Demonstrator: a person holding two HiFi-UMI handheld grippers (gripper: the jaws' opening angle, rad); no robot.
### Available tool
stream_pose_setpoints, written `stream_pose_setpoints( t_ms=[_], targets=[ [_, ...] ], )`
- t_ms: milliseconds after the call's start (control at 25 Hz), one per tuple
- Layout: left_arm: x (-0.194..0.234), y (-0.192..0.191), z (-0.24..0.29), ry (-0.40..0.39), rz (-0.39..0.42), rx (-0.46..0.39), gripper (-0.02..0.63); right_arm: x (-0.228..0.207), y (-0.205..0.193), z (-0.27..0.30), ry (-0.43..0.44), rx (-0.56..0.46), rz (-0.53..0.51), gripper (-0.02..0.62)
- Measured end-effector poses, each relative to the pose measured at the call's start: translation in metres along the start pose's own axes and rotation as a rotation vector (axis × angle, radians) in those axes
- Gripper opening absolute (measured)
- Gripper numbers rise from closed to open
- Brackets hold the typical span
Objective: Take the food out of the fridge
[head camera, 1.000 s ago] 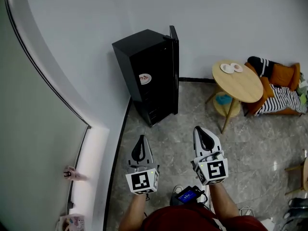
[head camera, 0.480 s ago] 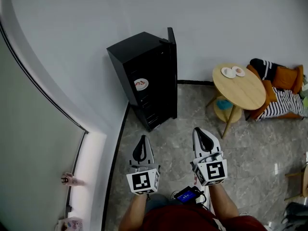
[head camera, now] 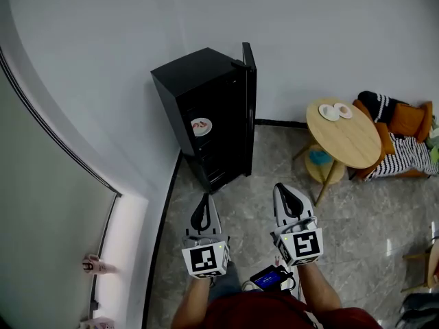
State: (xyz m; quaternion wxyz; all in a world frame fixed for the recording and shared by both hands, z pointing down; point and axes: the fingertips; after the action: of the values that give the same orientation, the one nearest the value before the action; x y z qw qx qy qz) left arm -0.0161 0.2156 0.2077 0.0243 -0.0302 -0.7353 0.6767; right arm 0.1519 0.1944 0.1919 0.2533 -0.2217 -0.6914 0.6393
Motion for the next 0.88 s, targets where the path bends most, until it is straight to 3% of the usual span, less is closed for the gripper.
stream_pose_setpoints(
  t_ms=[280,880],
  targets=[
    [0.031,0.003,0.054,0.013,-0.023,-0.033,0.014,-0.013,0.008,0.057,-0.015,0.02,-0.049,0.023],
    [0.098,-0.004,0.176,-0.045,-0.009,-0.017,0.014,-0.023,0.007,0.191,-0.066,-0.007,-0.027,0.023]
  ],
)
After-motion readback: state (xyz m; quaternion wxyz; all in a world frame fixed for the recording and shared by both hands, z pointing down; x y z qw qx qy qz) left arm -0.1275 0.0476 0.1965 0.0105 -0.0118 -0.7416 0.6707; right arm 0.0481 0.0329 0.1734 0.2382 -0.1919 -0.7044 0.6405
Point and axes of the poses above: the fingertips, and each gripper's own axes: z forward along the fingers, x to its left, y out of its top, and after that the axes turned 11 degrees about y, right-handed
